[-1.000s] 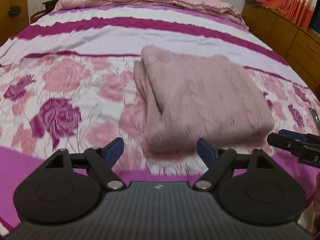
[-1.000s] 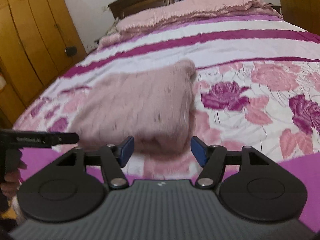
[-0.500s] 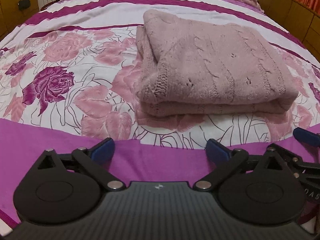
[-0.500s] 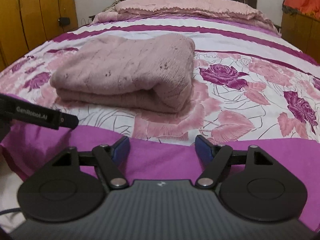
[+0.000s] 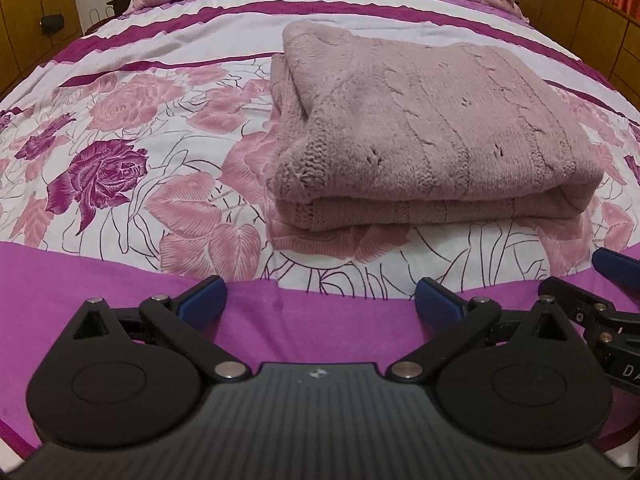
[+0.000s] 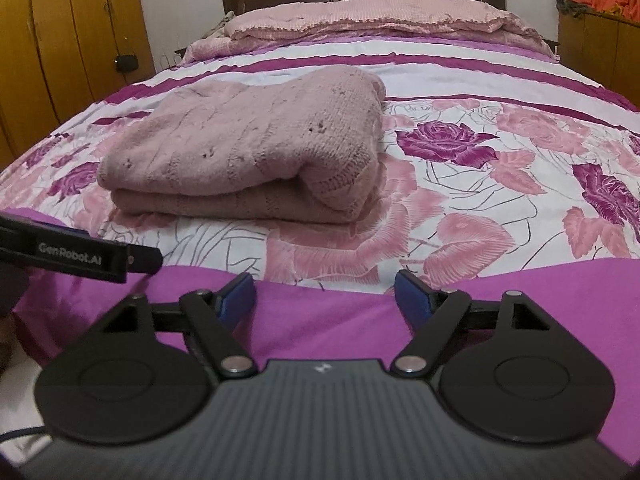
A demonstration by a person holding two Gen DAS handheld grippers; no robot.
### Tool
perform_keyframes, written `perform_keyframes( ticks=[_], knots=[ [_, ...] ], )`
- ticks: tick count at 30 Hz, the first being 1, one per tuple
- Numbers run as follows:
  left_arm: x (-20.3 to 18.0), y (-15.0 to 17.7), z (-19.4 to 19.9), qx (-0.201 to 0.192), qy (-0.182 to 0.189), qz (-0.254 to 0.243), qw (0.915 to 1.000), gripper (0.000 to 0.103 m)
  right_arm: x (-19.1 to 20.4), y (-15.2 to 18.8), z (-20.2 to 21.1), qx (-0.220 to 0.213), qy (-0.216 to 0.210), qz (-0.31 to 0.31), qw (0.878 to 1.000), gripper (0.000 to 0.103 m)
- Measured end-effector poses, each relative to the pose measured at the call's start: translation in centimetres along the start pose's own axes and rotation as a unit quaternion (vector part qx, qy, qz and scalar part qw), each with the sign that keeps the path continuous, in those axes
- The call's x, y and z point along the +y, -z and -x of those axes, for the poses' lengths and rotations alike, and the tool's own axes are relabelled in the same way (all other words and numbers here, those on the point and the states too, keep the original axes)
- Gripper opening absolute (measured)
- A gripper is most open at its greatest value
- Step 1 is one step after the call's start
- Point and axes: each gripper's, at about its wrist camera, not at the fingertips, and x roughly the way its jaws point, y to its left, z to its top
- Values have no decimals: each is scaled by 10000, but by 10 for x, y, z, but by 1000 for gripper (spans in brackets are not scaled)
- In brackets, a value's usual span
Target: Fold small clothes
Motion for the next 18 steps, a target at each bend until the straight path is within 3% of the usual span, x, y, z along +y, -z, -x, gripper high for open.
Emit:
perform_keyframes(
  ticks=[18],
  knots=[
    [-2,0,-1,-11,-48,-48,10000,103,-1,2,-1,-68,-84,-27,9999,84]
  ],
)
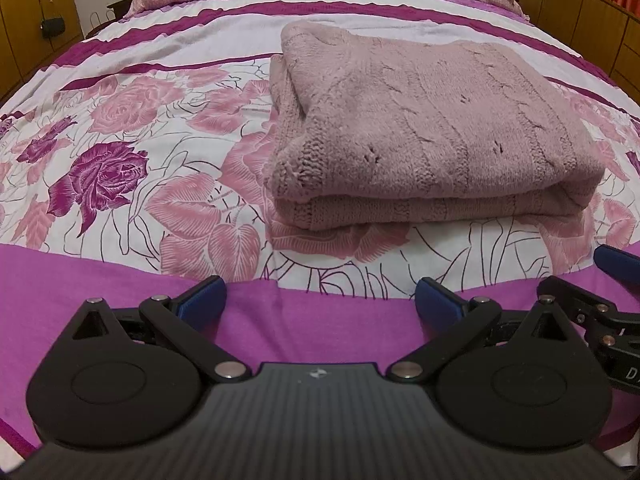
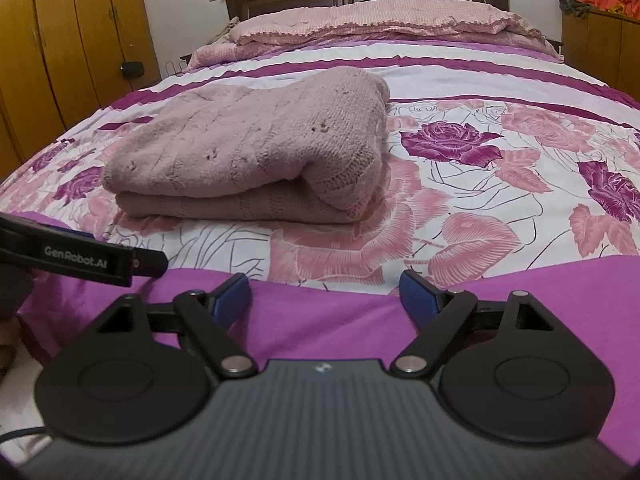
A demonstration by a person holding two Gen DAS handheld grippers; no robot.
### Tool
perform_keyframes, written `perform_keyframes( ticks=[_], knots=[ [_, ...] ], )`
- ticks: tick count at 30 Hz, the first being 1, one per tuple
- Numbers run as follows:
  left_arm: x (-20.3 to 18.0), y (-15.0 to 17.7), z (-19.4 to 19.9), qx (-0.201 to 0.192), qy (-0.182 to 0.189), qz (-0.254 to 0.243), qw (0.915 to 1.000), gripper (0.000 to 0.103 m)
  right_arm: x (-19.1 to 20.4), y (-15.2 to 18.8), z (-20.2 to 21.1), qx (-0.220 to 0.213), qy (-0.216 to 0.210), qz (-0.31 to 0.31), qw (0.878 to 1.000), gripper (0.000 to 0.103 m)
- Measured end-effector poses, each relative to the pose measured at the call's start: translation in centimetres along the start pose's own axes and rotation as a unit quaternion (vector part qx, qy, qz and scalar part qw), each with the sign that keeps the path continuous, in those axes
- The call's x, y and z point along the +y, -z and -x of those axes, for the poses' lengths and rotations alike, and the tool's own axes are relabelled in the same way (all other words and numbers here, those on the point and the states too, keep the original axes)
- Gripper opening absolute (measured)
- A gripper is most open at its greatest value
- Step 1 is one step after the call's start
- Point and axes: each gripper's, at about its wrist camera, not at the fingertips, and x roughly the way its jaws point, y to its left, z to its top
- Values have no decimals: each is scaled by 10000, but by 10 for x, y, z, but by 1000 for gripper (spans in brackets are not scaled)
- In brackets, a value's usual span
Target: Fold small clothes
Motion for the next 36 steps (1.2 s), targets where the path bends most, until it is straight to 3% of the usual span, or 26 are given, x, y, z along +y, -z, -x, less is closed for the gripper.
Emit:
perform_keyframes(
  ticks=[36],
  knots=[
    [-3,3,0,-87,-58,-62,9999,103,0,1,-1,-15,-13,-9,10000,84]
  ],
)
